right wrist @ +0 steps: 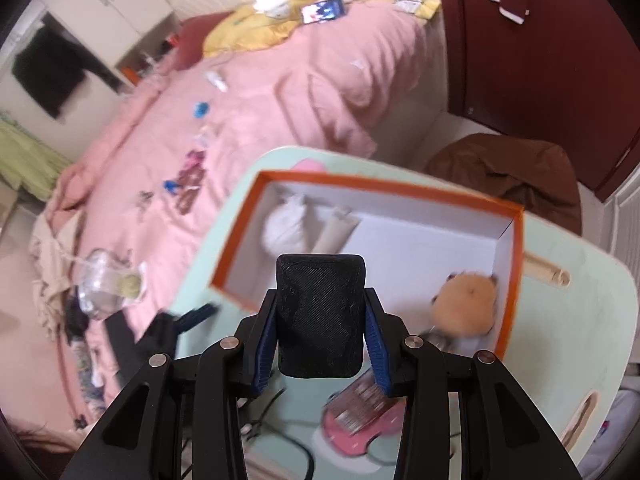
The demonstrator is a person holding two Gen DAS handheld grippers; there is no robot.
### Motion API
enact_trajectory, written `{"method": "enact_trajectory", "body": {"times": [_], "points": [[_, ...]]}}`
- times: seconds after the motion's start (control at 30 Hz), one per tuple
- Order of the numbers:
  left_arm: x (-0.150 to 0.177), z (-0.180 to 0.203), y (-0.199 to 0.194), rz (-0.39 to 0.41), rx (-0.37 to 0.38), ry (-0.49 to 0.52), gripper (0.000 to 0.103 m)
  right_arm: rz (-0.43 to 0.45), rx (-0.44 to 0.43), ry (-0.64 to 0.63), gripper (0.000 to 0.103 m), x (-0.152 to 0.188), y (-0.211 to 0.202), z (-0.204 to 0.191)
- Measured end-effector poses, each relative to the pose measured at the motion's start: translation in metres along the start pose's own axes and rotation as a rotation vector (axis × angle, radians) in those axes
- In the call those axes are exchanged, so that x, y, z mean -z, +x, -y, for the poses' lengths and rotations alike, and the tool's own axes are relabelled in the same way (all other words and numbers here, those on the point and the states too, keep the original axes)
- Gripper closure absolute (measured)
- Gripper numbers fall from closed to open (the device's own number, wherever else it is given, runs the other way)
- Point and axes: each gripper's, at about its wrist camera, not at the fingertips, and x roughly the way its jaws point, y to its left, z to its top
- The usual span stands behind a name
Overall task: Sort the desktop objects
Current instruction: 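Set the black case on the table beside the carton, open right gripper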
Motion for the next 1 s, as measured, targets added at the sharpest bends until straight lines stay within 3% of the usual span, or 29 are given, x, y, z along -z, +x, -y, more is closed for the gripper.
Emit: {"method": "enact_trajectory", "body": {"times": [0.23,0.53,0.83,1.0], "points": [[-0.001,0.001,0.000,0.000,-0.001,0.000,0.000,-0.059,-0.049,-0.015,0.064,0.044,0.015,-0.022],[0.000,0.002,0.000,0.001,-0.001,0.000,0.000,-0.130,0.030,0.003,0.064,0.066,0.061,-0.015],[0.002,0.002,-0.001,0.002,-0.001,-0.001,0.000,-0.088,0.074,-0.022,0.064,0.067,0.065,-0.017],[0.002,0.003,0.000,0.003,-0.002,-0.001,0.000,0.014,0.046,-0.029,0.063,0.070,0.046,-0.017]]}}
